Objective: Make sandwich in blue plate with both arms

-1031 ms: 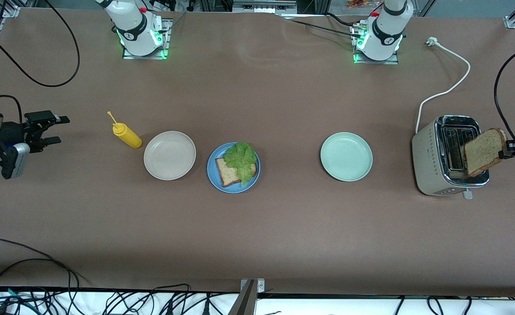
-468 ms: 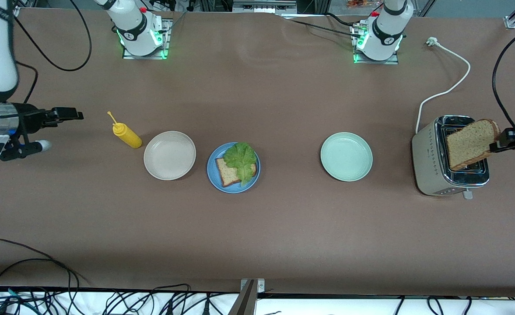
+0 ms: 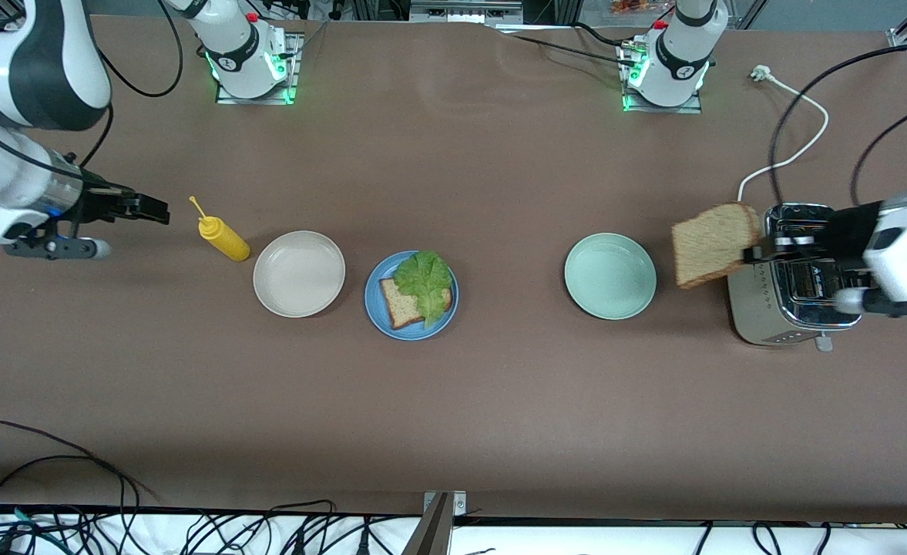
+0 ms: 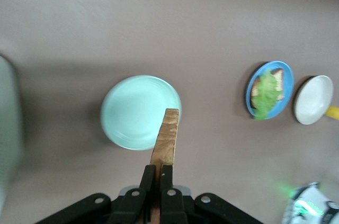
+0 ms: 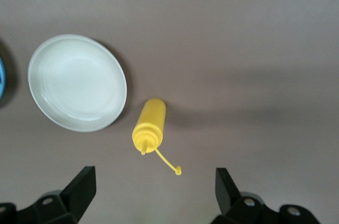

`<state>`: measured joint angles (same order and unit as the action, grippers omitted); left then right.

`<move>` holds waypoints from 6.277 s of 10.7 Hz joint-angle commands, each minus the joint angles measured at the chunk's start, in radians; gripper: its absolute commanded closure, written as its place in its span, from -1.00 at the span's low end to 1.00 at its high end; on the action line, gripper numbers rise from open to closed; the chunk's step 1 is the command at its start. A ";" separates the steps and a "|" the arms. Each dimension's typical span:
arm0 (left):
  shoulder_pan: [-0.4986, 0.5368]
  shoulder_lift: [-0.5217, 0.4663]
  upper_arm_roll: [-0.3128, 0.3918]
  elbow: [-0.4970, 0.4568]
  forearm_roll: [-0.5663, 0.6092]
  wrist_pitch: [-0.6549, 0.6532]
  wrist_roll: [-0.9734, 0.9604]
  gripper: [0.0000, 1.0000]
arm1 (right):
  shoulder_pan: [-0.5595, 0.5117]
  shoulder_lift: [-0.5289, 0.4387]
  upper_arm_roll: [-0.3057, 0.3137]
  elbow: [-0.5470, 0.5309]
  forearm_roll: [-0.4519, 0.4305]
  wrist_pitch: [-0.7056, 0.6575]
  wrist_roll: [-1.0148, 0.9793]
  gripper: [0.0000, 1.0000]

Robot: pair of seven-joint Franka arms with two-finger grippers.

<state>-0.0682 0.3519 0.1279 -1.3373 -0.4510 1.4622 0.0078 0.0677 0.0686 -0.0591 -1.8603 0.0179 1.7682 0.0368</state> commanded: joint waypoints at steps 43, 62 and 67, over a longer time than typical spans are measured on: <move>-0.194 0.215 -0.476 -0.108 0.346 0.689 -0.683 -1.00 | -0.005 0.023 -0.080 0.323 0.004 -0.165 -0.001 -1.00; -0.021 -0.369 -0.163 -0.283 0.434 0.038 -0.037 -1.00 | -0.008 0.043 -0.082 0.326 0.001 -0.093 0.003 -1.00; 0.015 -0.418 -0.165 -0.362 0.445 0.075 0.064 -1.00 | -0.008 0.043 -0.082 0.326 0.002 -0.095 0.005 -1.00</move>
<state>-0.0605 -0.0268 -0.0321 -1.6527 -0.0172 1.5054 0.0395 0.0650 0.1085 -0.1441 -1.5509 0.0196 1.6807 0.0403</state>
